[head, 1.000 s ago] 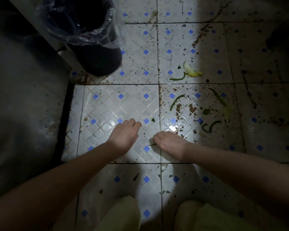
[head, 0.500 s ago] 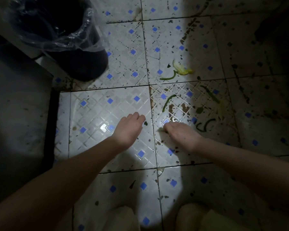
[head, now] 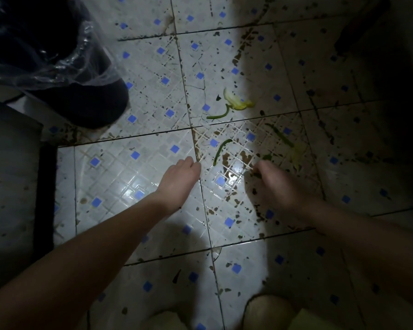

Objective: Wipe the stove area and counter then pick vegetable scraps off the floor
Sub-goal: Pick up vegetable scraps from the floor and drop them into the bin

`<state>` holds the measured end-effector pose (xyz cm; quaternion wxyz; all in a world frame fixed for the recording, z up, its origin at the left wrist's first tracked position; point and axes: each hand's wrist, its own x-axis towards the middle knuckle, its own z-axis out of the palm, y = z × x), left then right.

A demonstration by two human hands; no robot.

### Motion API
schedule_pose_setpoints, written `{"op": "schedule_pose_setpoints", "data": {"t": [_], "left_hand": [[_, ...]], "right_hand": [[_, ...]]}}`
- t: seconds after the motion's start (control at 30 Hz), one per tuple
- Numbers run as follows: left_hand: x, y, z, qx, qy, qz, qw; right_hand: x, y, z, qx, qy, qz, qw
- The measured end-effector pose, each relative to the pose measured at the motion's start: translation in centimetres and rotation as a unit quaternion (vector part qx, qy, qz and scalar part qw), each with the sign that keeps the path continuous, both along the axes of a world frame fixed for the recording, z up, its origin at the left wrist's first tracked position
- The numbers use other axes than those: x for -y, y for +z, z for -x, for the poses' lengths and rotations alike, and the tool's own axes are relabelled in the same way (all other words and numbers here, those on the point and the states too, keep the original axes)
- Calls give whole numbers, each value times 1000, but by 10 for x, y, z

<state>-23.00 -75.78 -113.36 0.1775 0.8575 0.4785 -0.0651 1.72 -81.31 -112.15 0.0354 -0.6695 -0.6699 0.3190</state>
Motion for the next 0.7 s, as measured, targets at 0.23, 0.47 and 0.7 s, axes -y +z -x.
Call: {"op": "schedule_pose_setpoints", "data": {"t": [0.23,0.47,0.7], "left_hand": [[-26,6,-45,40,-6,-7,999],[-38,-5,-60,58,26,-8,998],[-42,-10,-64,78,57,17,995]], "right_hand": [[-2,-3,-18,-12,-76,-1,997],[-1,-9,-29,72,-25,33,997],[-2,-12,-34,87,7,63,994]]}}
